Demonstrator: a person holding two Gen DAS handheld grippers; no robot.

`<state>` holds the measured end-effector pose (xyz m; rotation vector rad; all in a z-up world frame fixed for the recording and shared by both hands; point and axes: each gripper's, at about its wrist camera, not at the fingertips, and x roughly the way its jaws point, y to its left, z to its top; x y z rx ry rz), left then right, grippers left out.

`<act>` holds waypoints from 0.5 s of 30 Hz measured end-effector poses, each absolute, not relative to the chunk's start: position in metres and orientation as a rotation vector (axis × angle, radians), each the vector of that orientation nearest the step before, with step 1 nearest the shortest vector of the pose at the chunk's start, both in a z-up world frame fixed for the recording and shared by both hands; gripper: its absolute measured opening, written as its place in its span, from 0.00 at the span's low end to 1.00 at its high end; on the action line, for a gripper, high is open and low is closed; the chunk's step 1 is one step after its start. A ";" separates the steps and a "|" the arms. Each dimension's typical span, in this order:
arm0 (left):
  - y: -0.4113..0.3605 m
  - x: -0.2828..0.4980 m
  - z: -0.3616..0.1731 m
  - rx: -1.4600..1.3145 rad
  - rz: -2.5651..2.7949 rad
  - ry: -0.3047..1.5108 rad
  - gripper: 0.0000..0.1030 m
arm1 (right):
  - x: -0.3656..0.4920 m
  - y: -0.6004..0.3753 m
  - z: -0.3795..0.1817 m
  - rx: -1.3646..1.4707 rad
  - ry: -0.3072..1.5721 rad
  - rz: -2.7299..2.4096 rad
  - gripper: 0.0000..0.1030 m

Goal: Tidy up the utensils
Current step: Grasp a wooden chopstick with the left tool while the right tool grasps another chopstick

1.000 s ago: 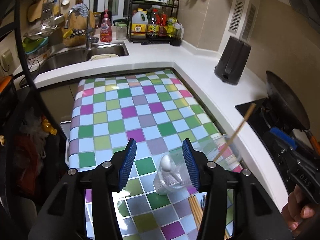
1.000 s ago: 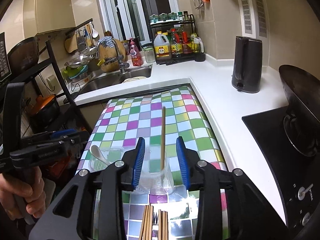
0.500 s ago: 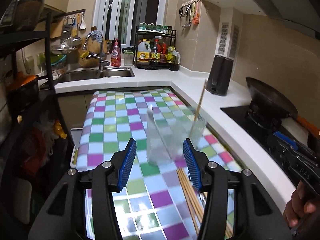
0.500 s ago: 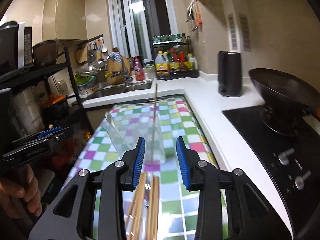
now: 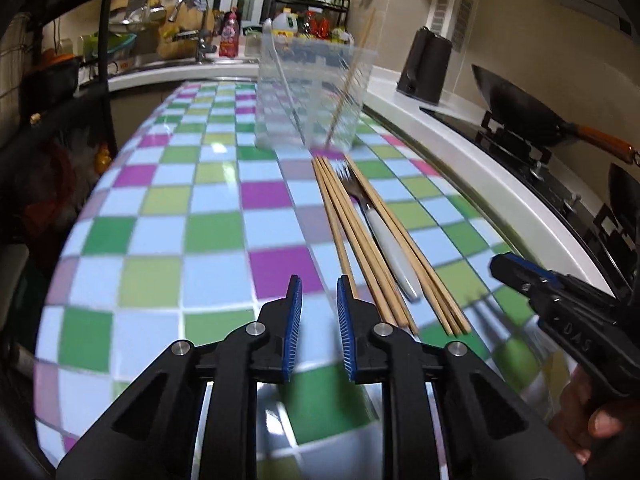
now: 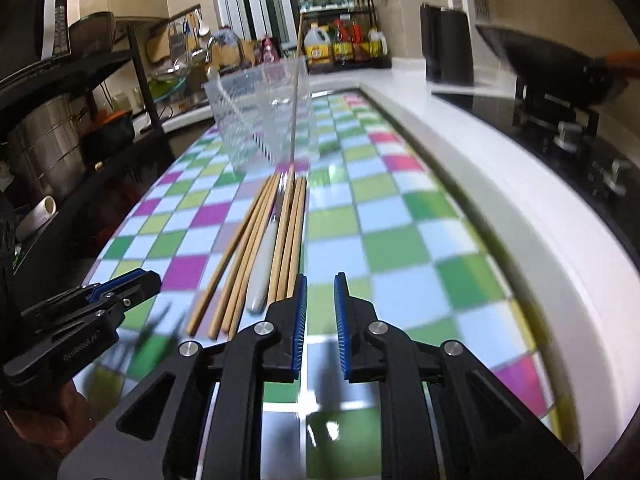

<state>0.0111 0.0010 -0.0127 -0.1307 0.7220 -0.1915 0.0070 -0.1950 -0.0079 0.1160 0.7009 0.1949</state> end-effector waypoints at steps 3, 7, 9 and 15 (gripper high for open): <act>-0.010 0.007 -0.021 -0.123 -0.200 0.740 0.18 | 0.008 -0.189 -0.023 0.114 0.759 0.224 0.14; -0.016 0.010 -0.027 -0.136 -0.215 0.768 0.18 | 0.005 -0.182 -0.033 0.100 0.781 0.235 0.16; -0.018 0.011 -0.030 -0.143 -0.221 0.783 0.18 | 0.004 -0.181 -0.033 0.097 0.780 0.238 0.16; -0.023 0.013 -0.036 -0.136 -0.219 0.798 0.18 | 0.007 -0.175 -0.038 0.064 0.805 0.237 0.16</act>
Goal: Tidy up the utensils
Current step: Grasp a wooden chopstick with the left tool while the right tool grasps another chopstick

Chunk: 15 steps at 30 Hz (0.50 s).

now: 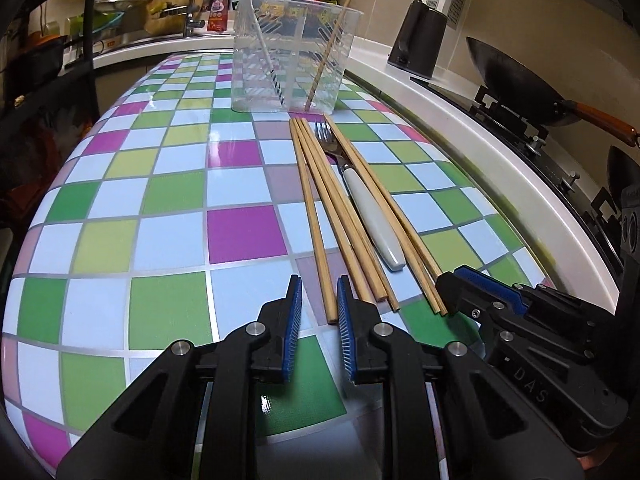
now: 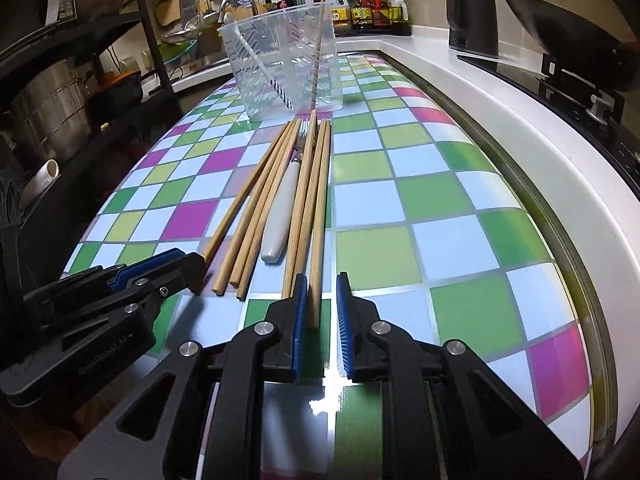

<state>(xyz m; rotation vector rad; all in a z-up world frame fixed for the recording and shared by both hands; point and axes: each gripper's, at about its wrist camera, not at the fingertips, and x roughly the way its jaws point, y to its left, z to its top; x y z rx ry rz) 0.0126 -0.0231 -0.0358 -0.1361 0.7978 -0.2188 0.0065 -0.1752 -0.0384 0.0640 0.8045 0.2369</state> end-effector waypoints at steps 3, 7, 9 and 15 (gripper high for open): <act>-0.024 0.013 -0.037 -0.114 -0.210 0.795 0.18 | 0.007 -0.173 -0.038 0.049 0.804 0.232 0.16; -0.030 0.012 -0.037 -0.086 -0.196 0.789 0.18 | 0.006 -0.171 -0.039 0.021 0.802 0.221 0.14; -0.032 0.011 -0.037 -0.070 -0.186 0.785 0.18 | 0.006 -0.170 -0.039 0.013 0.799 0.216 0.11; -0.031 0.009 -0.036 -0.054 -0.153 0.783 0.06 | 0.003 -0.169 -0.038 -0.001 0.794 0.197 0.06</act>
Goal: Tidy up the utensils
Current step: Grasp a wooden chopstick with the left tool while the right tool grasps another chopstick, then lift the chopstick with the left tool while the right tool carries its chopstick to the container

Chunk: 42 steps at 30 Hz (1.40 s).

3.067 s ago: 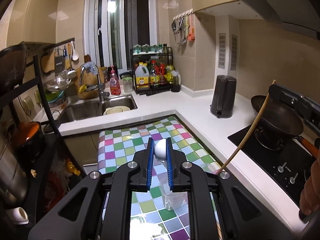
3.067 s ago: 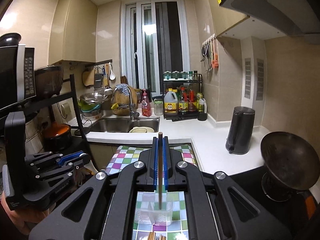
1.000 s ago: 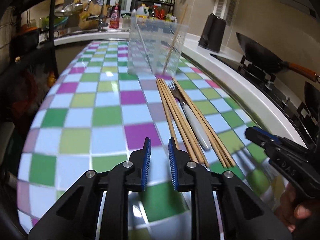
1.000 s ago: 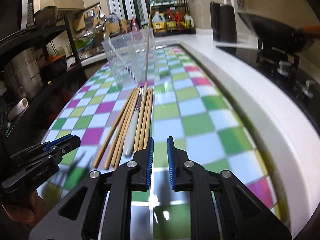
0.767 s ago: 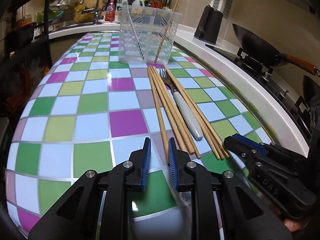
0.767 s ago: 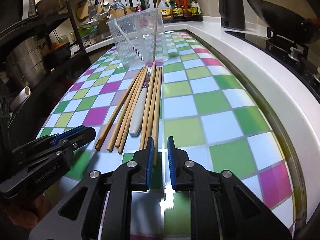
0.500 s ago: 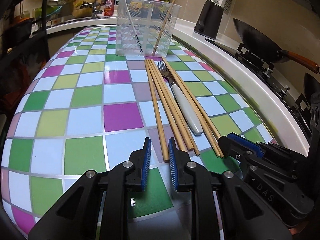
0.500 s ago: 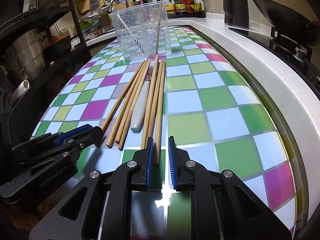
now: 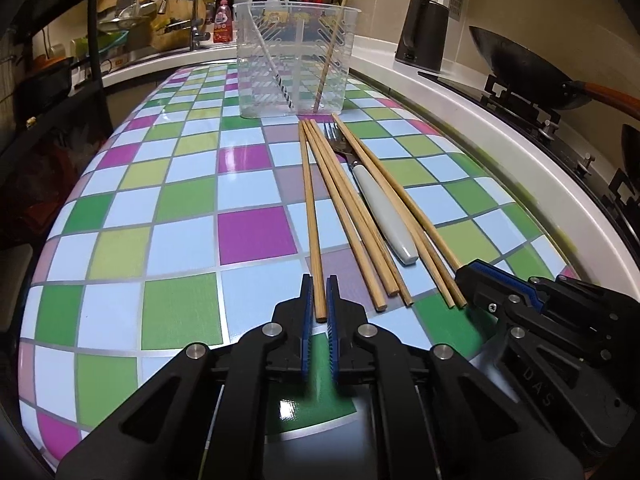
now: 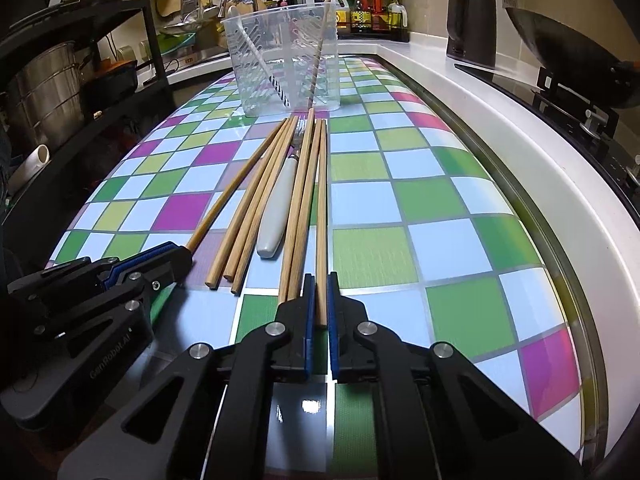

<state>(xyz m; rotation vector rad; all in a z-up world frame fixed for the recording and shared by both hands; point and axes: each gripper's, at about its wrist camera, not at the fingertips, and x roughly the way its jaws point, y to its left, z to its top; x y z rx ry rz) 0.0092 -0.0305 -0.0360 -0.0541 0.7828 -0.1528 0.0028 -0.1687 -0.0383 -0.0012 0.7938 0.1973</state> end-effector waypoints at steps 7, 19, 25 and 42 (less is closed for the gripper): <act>-0.004 -0.003 -0.035 -0.055 -0.097 0.768 0.06 | -0.003 -0.174 -0.037 0.001 0.788 0.153 0.06; 0.020 -0.015 -0.039 -0.077 -0.074 0.700 0.08 | -0.014 -0.179 -0.039 0.014 0.757 0.109 0.09; 0.018 -0.017 -0.040 -0.064 -0.065 0.673 0.08 | -0.014 -0.179 -0.040 0.015 0.742 0.108 0.09; 0.018 -0.018 -0.041 -0.067 -0.046 0.653 0.07 | -0.011 -0.178 -0.041 0.009 0.726 0.109 0.08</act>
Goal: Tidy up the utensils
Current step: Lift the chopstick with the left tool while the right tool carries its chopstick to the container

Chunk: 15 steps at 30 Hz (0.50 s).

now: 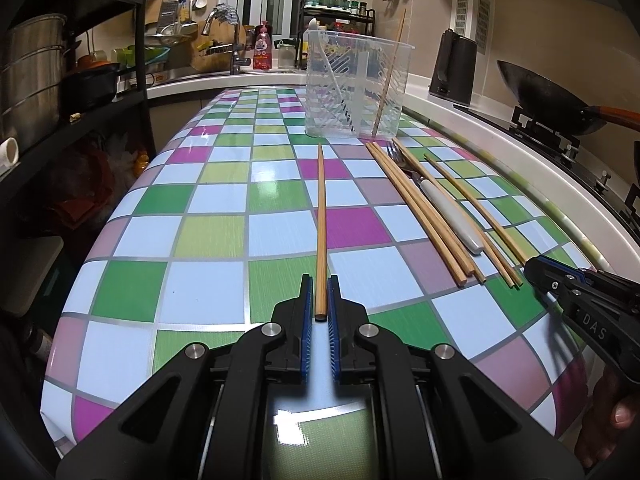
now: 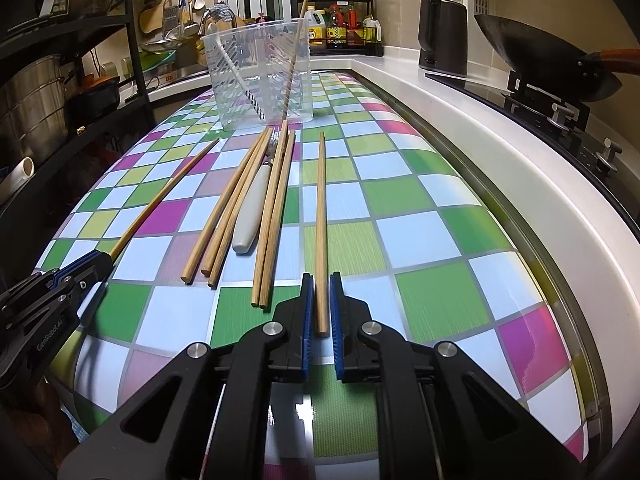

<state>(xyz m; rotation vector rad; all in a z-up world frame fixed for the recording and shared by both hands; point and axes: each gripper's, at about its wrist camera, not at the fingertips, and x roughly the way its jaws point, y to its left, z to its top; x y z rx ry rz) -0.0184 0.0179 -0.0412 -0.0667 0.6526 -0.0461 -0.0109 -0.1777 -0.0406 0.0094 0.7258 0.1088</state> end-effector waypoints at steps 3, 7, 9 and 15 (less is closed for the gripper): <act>0.018 -0.019 -0.041 -0.067 -0.043 0.651 0.07 | -0.011 -0.178 -0.041 0.011 0.726 0.109 0.07; 0.018 -0.019 -0.040 -0.070 -0.043 0.652 0.06 | -0.011 -0.177 -0.040 0.007 0.725 0.108 0.06; 0.018 -0.019 -0.039 -0.067 -0.043 0.647 0.06 | -0.010 -0.178 -0.039 0.011 0.724 0.108 0.06; 0.017 -0.026 -0.023 -0.050 -0.047 0.590 0.06 | -0.013 -0.176 -0.023 -0.019 0.686 0.100 0.06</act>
